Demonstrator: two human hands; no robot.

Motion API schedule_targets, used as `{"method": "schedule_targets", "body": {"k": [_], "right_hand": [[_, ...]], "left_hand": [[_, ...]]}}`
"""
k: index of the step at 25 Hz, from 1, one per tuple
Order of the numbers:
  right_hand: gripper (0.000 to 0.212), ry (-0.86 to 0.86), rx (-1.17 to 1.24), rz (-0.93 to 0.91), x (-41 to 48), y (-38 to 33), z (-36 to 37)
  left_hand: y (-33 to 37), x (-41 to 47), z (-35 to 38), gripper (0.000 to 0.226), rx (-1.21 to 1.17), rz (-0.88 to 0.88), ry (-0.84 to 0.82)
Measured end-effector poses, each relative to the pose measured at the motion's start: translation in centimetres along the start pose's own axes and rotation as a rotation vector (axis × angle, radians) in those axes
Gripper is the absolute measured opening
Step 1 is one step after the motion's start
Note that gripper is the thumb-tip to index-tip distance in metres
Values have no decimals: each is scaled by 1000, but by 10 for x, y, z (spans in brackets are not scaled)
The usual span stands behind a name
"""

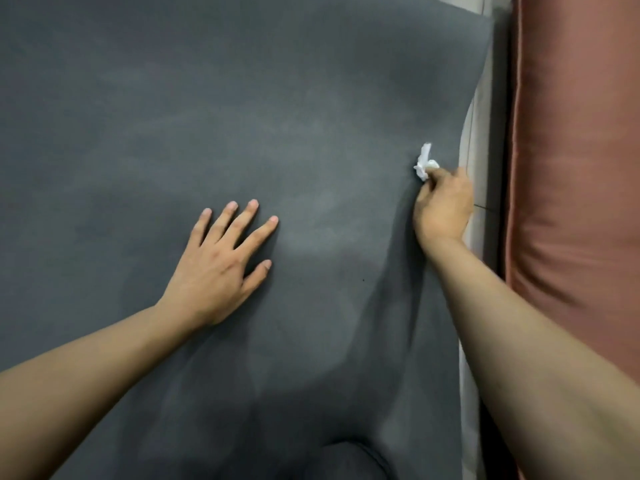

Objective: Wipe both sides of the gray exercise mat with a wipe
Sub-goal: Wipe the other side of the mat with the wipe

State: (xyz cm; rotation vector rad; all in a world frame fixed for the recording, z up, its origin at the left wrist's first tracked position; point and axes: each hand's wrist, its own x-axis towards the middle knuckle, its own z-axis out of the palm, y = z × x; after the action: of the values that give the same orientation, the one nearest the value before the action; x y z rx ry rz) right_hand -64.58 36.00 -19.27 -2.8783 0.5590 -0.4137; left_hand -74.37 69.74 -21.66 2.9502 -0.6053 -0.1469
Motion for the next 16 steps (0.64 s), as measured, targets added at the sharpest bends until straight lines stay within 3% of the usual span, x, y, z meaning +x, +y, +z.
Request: {"method": "schedule_targets", "body": {"k": [3, 6, 11, 14, 16], "right_hand": [[27, 4, 137, -183, -85, -48, 4], [32, -99, 242, -387, -165, -105, 2], [27, -295, 423, -1047, -286, -206, -6], [22, -323, 479, -1413, -295, -263, 6], [18, -295, 436, -1444, -273, -312, 27]], "left_hand": [[-6, -10, -2, 63, 21, -35, 18], [-30, -32, -2, 61, 56, -143, 8], [-125, -108, -14, 60, 88, -326, -47], [-185, -160, -23, 60, 58, -510, -47], [-221, -201, -23, 63, 19, -661, -18]]}}
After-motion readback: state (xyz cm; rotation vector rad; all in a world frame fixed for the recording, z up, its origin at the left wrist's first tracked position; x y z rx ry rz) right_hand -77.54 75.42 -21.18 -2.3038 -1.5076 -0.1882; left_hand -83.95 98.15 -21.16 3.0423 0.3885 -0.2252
